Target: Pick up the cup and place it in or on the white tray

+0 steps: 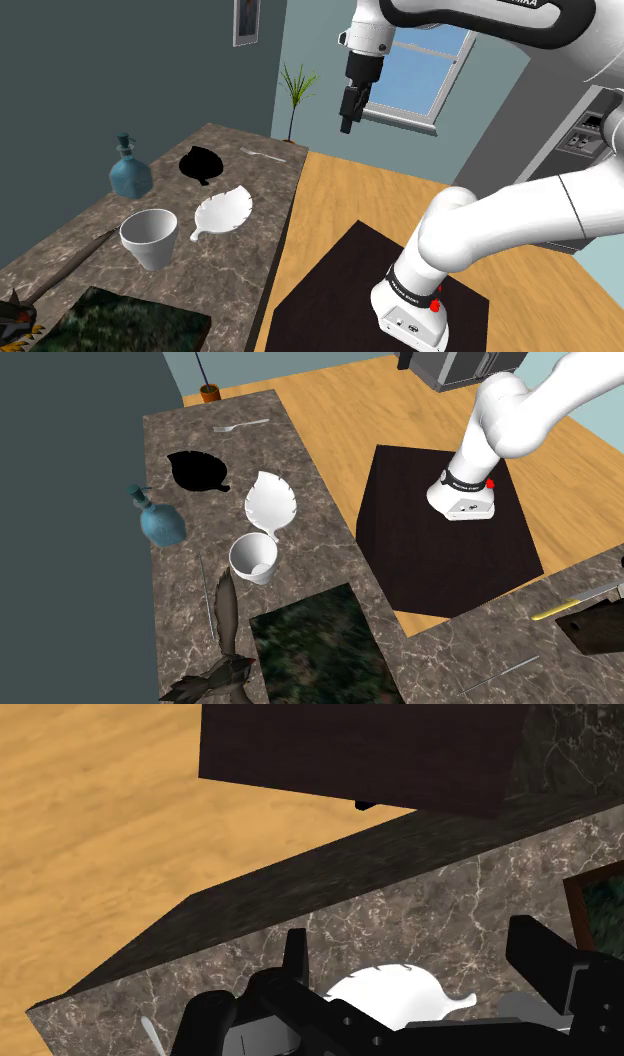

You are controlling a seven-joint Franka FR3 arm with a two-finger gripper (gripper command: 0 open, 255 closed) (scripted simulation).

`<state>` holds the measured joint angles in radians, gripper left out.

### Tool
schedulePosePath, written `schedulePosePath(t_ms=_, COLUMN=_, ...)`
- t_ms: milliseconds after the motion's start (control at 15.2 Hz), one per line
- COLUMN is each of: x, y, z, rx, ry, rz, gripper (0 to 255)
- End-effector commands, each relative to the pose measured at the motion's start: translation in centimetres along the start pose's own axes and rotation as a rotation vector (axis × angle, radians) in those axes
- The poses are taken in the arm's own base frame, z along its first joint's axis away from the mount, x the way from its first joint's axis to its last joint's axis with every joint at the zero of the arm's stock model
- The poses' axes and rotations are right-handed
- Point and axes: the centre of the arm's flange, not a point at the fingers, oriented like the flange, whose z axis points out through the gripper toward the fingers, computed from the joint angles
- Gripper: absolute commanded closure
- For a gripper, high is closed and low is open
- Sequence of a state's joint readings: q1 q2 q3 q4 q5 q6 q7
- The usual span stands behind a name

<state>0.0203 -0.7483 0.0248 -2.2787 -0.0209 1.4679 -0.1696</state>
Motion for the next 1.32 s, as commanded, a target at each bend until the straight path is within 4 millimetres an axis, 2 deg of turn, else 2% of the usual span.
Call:
schedulePosePath(t_ms=0, x=0.0, y=0.0, z=0.0, rx=0.000, ry=0.000, rz=0.000, gripper=0)
schedulePosePath(t_ms=1254, x=17.5, y=-11.5, z=12.7, rx=0.027, ry=0.040, rz=-0.011, gripper=0)
